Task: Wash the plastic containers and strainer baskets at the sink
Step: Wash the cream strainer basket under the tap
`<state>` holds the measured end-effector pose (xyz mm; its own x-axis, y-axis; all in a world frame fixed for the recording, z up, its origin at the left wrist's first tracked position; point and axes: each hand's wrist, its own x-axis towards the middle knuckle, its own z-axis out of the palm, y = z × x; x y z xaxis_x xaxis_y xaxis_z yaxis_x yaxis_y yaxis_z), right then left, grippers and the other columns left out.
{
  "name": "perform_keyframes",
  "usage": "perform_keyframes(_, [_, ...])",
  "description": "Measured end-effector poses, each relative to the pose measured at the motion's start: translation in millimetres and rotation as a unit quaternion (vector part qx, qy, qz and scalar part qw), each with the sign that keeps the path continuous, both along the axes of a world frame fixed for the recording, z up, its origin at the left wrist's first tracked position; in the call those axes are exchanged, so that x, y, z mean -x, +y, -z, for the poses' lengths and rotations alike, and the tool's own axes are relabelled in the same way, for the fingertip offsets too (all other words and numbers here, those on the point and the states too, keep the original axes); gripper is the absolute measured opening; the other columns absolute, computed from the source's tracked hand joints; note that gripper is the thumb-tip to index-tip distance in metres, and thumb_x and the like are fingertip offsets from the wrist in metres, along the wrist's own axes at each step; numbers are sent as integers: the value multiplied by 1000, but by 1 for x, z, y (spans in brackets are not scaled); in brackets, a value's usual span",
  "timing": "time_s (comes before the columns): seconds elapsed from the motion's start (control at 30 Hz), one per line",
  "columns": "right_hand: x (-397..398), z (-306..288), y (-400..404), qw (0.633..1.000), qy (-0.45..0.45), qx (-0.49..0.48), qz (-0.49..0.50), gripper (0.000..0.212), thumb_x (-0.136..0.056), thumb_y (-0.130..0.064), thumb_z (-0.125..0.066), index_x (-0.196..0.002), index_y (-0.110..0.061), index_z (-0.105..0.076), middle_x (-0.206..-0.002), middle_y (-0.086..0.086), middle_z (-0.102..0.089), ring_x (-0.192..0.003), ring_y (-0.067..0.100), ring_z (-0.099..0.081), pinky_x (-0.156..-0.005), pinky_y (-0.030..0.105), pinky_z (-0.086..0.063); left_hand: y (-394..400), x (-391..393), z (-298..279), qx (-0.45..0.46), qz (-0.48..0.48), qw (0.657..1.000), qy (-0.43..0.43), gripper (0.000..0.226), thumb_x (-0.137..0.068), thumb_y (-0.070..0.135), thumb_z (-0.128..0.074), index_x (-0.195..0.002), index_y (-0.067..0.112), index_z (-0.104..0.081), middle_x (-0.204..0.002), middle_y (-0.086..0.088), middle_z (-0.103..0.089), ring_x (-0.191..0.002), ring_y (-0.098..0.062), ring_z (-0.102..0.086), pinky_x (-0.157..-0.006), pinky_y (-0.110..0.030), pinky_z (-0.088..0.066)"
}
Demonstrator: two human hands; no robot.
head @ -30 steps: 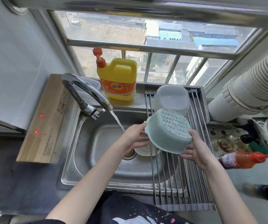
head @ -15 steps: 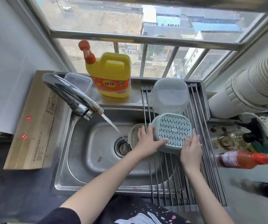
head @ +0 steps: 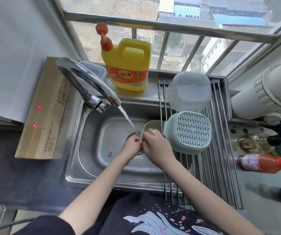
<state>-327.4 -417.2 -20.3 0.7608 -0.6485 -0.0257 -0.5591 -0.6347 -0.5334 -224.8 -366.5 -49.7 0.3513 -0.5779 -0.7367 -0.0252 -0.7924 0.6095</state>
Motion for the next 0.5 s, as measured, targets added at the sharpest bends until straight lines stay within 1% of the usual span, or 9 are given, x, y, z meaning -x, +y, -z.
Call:
perform_keyframes(0.07, [-25, 18, 4, 984, 158, -85, -1, 20, -89, -14, -43, -103, -4, -55, -113, 15, -55, -103, 33, -55, -75, 39, -46, 14, -11, 9, -53, 10, 999, 6, 9, -70, 23, -40, -65, 20, -47, -74, -8, -54, -73, -23, -49, -61, -31, -28])
perform_keyframes(0.1, [-33, 28, 3, 968, 220, -119, 9, 26, -91, -13, -44, -113, -2, -52, -122, 17, -52, -108, 34, -55, -81, 39, -46, 21, -15, 13, -69, 10, 998, 10, 13, -66, 27, -40, -70, 21, -50, -76, -7, -56, -74, -22, -50, -57, -30, -27])
perform_keyframes(0.17, [-43, 52, 1, 936, 302, -177, 39, 37, -93, -13, -46, -127, 1, -46, -129, 20, -49, -113, 33, -56, -88, 38, -47, 34, -22, 23, -90, 12, 996, 18, 7, -71, 26, -44, -70, 23, -50, -78, -5, -57, -73, -20, -49, -53, -28, -27])
perform_keyframes(0.2, [-45, 63, 0, 919, 330, -208, 58, 39, -94, -14, -45, -129, 2, -44, -129, 21, -50, -114, 32, -57, -90, 37, -48, 39, -23, 24, -93, 11, 995, 22, 9, -77, 24, -46, -69, 24, -49, -79, -5, -57, -72, -19, -49, -53, -27, -28])
perform_keyframes(0.3, [-42, 93, 3, 864, 347, -342, 131, 40, -91, -14, -49, -128, 1, -48, -128, 19, -53, -115, 33, -56, -90, 36, -51, 49, -26, 24, -103, 0, 994, 46, 17, -85, 21, -48, -69, 22, -51, -82, -6, -59, -73, -20, -52, -54, -25, -31])
perform_keyframes(0.33, [-39, 104, 6, 853, 352, -358, 140, 43, -89, -15, -52, -129, 0, -48, -129, 18, -53, -116, 34, -55, -91, 36, -50, 52, -27, 26, -104, 2, 993, 53, 17, -86, 21, -49, -69, 22, -52, -82, -6, -59, -73, -19, -52, -52, -24, -30])
perform_keyframes(0.4, [-35, 118, 11, 851, 382, -337, 126, 47, -87, -16, -52, -130, 1, -45, -130, 18, -52, -118, 32, -53, -94, 34, -47, 57, -30, 27, -102, 7, 993, 64, 15, -88, 19, -49, -74, 18, -54, -84, -6, -59, -73, -20, -53, -51, -23, -31])
perform_keyframes(0.43, [-33, 120, 14, 858, 388, -312, 123, 43, -87, -13, -51, -127, 1, -47, -127, 18, -54, -116, 31, -54, -91, 32, -47, 60, -31, 28, -101, 6, 992, 73, 12, -90, 17, -49, -81, 15, -55, -86, -6, -59, -73, -18, -54, -51, -22, -34])
perform_keyframes(0.5, [-31, 115, 19, 871, 390, -276, 113, 30, -86, -8, -51, -115, 0, -56, -118, 17, -61, -109, 30, -60, -83, 30, -48, 64, -35, 33, -100, -5, 991, 89, 9, -93, 15, -47, -92, 11, -55, -92, -5, -59, -72, -12, -54, -49, -14, -40])
